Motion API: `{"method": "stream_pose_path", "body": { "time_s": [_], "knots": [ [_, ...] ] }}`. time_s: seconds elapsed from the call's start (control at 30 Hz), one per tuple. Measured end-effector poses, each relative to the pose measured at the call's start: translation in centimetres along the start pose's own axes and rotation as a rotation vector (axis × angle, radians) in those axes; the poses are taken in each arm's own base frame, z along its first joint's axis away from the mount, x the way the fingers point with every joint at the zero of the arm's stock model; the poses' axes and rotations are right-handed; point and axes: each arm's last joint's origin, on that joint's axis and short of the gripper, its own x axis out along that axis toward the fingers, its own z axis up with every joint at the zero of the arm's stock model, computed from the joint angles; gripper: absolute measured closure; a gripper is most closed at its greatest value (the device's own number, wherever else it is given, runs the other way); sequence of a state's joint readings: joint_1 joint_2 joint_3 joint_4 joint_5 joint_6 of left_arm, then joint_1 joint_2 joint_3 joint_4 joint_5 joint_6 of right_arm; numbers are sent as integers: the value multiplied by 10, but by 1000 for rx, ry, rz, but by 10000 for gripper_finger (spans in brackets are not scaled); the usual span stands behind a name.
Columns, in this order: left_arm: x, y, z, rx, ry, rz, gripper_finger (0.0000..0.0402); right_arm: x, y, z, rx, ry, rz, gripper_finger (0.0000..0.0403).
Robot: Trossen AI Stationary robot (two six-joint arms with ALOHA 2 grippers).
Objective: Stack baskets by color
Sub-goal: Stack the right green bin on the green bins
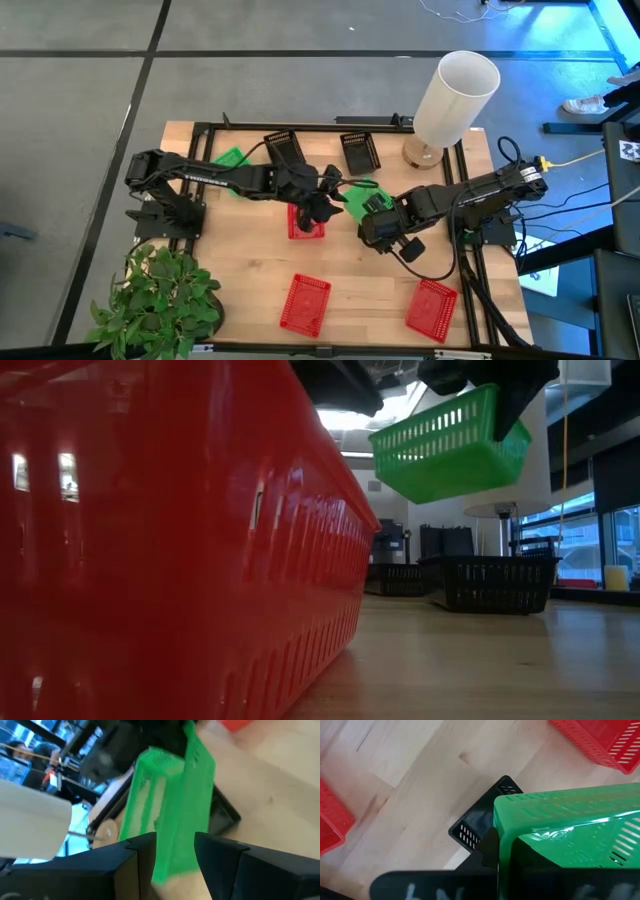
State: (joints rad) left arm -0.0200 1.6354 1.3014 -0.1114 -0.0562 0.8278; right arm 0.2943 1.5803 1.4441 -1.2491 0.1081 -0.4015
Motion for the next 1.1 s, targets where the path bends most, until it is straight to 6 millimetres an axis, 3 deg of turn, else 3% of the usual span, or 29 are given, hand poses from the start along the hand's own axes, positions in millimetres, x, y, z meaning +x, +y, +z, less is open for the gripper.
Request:
{"method": "stream_pose_path", "body": {
  "time_s": [0.73,1.1],
  "knots": [
    [4,13,-17,-147,-40,-36,274,0,-1,3,-4,-36,-11,403],
    [27,0,-27,-146,0,-86,274,0,-2,6,-20,-60,-22,403]
  ]
}}
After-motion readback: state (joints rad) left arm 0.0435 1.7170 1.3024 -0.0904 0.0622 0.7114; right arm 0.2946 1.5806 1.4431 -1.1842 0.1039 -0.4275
